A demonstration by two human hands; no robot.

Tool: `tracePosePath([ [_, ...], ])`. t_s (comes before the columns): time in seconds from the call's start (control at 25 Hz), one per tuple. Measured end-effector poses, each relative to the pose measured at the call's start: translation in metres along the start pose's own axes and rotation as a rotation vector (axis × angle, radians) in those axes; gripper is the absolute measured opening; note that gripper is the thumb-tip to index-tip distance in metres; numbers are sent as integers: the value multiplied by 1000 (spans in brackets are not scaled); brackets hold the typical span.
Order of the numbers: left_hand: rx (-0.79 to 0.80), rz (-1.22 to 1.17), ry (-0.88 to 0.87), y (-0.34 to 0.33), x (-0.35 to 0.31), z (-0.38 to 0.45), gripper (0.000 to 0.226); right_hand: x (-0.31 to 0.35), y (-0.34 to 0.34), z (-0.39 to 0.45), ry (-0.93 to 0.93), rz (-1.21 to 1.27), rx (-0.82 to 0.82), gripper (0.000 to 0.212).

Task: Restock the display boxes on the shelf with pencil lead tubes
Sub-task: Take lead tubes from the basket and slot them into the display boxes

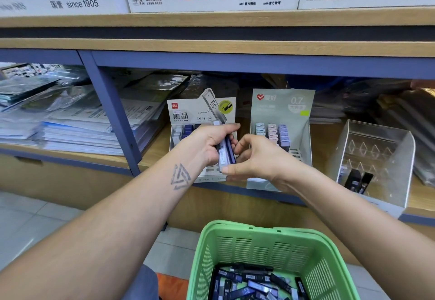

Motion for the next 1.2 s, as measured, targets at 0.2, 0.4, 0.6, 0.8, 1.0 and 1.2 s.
tracePosePath([
  [0.2, 1, 5, 24, 5, -2, 0, 26, -1, 0, 3, 43, -244, -17, 52],
  [0.4, 17, -19, -140, 4, -2, -1, 14, -2, 0, 4, 94, -82, -79, 38],
  [0.6, 111, -79, -251, 0, 0, -6, 15, -2, 6, 8, 121, -14, -181, 31],
  [0.8, 169, -72, -232, -2, 0, -11, 11, 10, 19, 5, 83, -139, -127, 20],
  [1.0, 379, 92, -145, -11, 2, -21, 6, 25, 50, -2, 155, -180, -358, 15],
  [1.2, 456, 290, -143, -17, 6, -24, 16, 19, 51, 1, 129, 17, -283, 15],
])
Point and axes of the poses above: each hand's wrist, its own z-axis towards the middle knuckle, its own y-axis out of the back of the hand, x = y × z, the point moved 2 cm from there along z, towards the middle knuckle, and after that the axes turned 8 degrees about x, right-handed, at the moved point
